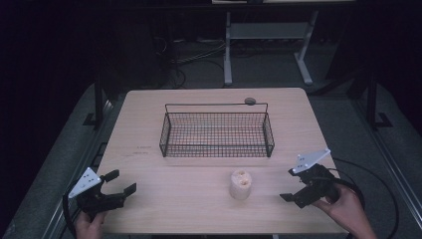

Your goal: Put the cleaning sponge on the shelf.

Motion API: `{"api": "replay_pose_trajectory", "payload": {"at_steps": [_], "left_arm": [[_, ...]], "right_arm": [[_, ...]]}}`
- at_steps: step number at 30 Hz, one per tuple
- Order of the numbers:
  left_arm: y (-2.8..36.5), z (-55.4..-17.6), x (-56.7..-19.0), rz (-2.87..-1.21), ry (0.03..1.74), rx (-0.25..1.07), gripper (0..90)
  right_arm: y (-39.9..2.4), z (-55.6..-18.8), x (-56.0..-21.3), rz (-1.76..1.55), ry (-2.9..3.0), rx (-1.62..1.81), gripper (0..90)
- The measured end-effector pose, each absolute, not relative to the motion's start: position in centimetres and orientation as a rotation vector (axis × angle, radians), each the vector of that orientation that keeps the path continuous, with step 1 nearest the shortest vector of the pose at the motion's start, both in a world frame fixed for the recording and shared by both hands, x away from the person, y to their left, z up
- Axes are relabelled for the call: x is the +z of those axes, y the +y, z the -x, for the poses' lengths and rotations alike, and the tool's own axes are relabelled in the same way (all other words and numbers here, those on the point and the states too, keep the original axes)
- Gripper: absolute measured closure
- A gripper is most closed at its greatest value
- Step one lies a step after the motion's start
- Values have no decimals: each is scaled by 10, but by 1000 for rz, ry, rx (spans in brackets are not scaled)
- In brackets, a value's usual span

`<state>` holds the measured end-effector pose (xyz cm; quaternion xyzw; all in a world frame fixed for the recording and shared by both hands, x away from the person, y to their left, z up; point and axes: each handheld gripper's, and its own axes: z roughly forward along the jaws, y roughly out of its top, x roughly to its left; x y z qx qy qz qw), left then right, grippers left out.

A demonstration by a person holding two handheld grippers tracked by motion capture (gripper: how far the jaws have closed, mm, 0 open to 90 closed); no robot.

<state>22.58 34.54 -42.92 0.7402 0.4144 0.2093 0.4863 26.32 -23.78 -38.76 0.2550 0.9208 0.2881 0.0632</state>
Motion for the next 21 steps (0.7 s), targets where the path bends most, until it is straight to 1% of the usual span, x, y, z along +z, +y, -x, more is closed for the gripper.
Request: {"api": "replay_pose_trajectory", "payload": {"at_steps": [21], "left_arm": [[348,-224,-428,-1789,1013,515,138]], "right_arm": [[-203,-274,-377,-626,2853,827,150]]}}
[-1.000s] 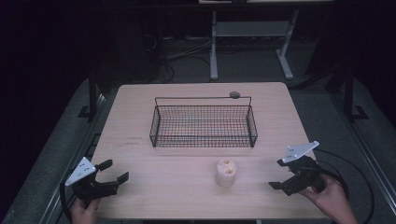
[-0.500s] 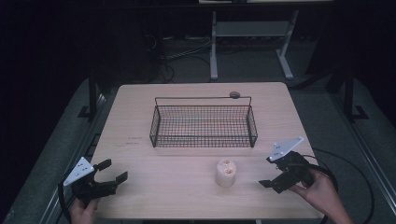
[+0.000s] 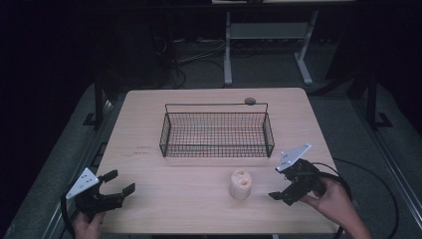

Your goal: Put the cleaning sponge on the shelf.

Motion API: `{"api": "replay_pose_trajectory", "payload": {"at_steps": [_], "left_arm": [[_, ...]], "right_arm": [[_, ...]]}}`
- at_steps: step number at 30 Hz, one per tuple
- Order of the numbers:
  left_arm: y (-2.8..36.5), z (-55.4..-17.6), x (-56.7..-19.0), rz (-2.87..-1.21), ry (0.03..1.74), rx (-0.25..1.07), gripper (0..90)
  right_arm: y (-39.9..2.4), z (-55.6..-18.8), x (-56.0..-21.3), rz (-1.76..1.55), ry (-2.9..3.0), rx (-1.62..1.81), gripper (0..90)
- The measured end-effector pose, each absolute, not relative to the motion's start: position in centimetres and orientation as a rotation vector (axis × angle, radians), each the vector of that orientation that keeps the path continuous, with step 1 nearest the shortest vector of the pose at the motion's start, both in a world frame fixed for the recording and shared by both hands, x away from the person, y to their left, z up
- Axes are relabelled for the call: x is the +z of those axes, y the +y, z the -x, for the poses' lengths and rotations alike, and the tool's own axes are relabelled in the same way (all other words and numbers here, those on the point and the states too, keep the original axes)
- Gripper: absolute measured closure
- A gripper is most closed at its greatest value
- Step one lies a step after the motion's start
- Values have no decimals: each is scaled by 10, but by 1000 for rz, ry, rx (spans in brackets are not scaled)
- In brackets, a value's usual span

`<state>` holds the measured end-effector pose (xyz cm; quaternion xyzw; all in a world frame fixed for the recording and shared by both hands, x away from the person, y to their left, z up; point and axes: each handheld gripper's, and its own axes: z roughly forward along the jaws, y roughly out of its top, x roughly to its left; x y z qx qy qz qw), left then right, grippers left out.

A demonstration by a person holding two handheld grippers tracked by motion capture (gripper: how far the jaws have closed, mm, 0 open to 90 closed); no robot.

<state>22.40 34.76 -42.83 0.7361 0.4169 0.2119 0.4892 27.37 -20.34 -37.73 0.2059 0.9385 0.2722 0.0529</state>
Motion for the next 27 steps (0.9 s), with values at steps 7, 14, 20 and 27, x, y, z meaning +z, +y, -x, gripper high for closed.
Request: {"api": "replay_pose_trajectory", "payload": {"at_steps": [7,14,20,27], "left_arm": [[348,-224,-428,-1786,1016,516,138],[349,-223,-428,-1777,1019,517,138],[350,-223,-428,-1775,1020,517,138],[351,-223,-427,-1774,1020,516,138]], "right_arm": [[-195,-276,-374,-593,2870,821,150],[-183,-277,-371,-552,2888,822,150],[-173,-279,-370,-525,2910,810,150],[-161,-285,-371,-494,2938,798,150]]}}
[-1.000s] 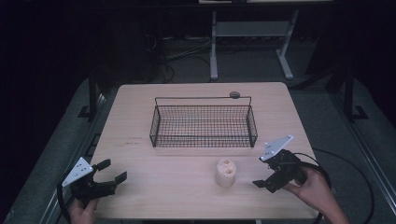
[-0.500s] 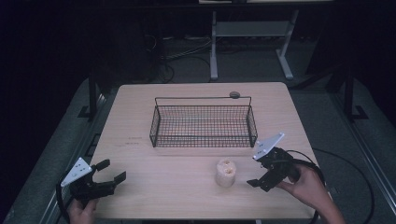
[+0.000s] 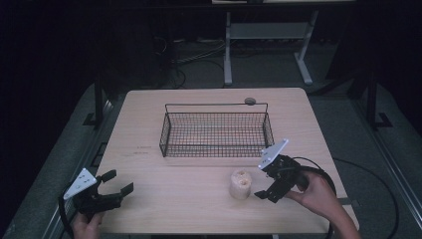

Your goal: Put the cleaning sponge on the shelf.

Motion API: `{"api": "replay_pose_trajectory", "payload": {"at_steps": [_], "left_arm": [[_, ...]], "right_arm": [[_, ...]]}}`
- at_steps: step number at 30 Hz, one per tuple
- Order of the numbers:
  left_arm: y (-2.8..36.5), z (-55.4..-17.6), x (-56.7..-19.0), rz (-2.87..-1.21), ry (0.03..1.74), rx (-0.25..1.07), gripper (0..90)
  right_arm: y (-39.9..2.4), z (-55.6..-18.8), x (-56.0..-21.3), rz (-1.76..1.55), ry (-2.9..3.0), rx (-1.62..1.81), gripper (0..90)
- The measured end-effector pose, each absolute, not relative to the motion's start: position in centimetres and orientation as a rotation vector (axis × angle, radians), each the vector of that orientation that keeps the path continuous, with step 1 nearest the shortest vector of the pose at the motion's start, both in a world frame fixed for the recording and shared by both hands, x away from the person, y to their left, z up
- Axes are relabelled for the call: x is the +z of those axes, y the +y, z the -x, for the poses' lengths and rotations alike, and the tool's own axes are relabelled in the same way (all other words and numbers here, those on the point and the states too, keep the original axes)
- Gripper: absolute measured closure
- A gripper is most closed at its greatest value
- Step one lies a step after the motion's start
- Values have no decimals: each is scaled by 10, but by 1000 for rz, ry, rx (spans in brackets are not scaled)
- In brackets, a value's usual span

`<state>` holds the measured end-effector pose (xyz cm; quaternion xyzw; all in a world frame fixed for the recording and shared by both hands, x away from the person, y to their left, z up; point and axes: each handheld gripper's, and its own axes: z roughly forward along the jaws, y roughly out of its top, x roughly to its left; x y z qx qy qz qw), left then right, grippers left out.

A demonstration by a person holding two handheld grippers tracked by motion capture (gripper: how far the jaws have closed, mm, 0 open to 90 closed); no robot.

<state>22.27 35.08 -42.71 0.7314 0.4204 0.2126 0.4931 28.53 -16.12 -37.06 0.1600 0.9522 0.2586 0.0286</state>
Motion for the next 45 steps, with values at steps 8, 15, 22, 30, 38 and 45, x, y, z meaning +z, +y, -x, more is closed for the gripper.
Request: {"api": "replay_pose_trajectory", "payload": {"at_steps": [8,15,22,30,38,45], "left_arm": [[351,-223,-427,-1773,1018,514,138],[352,-222,-427,-1771,1021,518,138],[353,-222,-427,-1762,1022,519,138],[353,-222,-426,-1760,1021,518,138],[354,-222,-426,-1758,1024,516,138],[353,-222,-426,-1758,1022,517,138]], "right_arm": [[-145,-294,-371,-452,2975,763,150],[-133,-302,-373,-425,3005,737,150],[-121,-308,-377,-396,3030,693,152],[-114,-312,-376,-386,3041,660,155],[-110,-316,-381,-383,3056,630,163],[-106,-319,-382,-375,3068,613,200]]}}
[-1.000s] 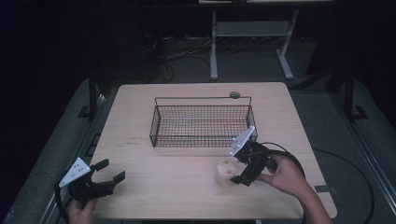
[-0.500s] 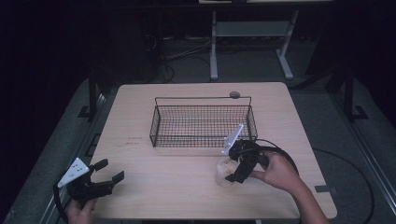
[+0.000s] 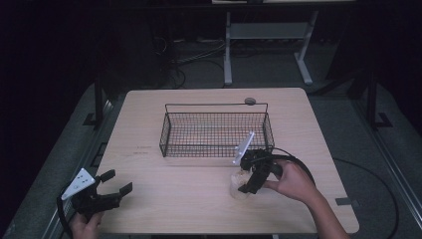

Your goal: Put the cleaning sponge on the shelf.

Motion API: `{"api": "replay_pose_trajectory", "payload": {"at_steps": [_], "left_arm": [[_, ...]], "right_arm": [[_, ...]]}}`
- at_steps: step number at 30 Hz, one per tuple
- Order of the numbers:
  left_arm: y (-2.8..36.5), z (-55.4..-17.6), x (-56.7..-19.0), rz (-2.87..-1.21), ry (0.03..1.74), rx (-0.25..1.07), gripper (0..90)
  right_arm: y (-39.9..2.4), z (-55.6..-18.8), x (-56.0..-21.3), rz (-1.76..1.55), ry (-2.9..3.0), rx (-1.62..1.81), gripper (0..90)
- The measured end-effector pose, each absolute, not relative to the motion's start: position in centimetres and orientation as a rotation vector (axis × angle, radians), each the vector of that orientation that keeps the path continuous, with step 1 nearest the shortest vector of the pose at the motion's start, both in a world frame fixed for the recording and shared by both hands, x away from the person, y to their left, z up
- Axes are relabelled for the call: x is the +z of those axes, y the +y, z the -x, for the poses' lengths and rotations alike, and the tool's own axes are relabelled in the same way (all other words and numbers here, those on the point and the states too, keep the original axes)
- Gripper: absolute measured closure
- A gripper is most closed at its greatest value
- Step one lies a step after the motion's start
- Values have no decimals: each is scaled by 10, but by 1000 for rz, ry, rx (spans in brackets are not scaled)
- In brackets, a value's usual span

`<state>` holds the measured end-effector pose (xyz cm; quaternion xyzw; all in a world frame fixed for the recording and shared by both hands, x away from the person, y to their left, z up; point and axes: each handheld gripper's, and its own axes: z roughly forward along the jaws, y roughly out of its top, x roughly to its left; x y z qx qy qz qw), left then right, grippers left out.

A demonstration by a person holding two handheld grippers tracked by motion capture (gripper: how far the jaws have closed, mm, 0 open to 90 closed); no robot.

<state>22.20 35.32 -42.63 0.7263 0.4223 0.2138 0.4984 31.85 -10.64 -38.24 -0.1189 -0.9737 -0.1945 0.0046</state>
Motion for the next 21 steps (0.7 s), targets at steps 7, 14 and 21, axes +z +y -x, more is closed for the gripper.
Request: {"api": "replay_pose_trajectory", "payload": {"at_steps": [7,14,21], "left_arm": [[354,-222,-426,-1759,1020,519,138],[354,-221,-426,-1756,1021,519,138],[355,-221,-425,-1755,1021,520,138]], "right_arm": [[-102,-321,-383,360,-3058,-575,239],[-100,-322,-382,348,-3060,-557,278],[-100,-323,-378,339,-3058,-563,283]]}}
